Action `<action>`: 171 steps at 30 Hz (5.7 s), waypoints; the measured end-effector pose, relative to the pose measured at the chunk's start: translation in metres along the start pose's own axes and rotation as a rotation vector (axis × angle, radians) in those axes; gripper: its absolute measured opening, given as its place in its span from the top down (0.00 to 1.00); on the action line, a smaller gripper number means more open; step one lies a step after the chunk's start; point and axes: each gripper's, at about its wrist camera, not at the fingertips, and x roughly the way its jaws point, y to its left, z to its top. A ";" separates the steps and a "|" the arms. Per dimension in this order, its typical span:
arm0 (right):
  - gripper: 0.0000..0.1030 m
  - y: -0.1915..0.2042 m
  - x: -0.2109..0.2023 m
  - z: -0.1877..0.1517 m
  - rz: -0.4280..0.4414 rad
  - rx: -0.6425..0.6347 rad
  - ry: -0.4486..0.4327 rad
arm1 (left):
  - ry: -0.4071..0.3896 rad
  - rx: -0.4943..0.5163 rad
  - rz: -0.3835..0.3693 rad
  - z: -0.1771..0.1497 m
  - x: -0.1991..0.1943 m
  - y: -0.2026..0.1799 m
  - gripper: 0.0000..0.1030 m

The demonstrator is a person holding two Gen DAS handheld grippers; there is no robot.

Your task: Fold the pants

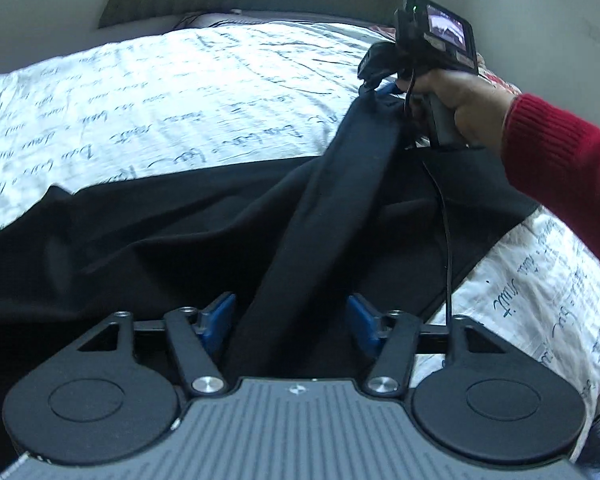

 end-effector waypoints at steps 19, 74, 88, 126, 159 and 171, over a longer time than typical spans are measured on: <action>0.95 -0.208 -0.152 -0.088 0.214 0.434 -0.227 | -0.032 0.104 0.021 -0.012 -0.001 -0.032 0.83; 0.64 -0.101 -0.203 -0.139 0.441 -0.233 -0.144 | -0.053 0.010 0.082 -0.039 -0.056 -0.025 0.45; 0.48 0.162 -0.232 -0.177 0.681 -0.935 -0.071 | -0.107 -0.554 0.545 -0.107 -0.182 0.161 0.42; 0.88 0.332 -0.308 -0.339 1.132 -1.208 -0.079 | -0.283 -1.136 0.183 -0.172 -0.196 0.252 0.85; 0.86 0.247 -0.180 -0.180 0.777 -0.672 -0.071 | -0.202 -0.815 0.687 -0.141 -0.194 0.196 0.56; 0.36 -0.030 -0.181 -0.167 0.289 -0.524 -0.060 | -0.173 -0.573 0.598 -0.077 -0.159 0.123 0.35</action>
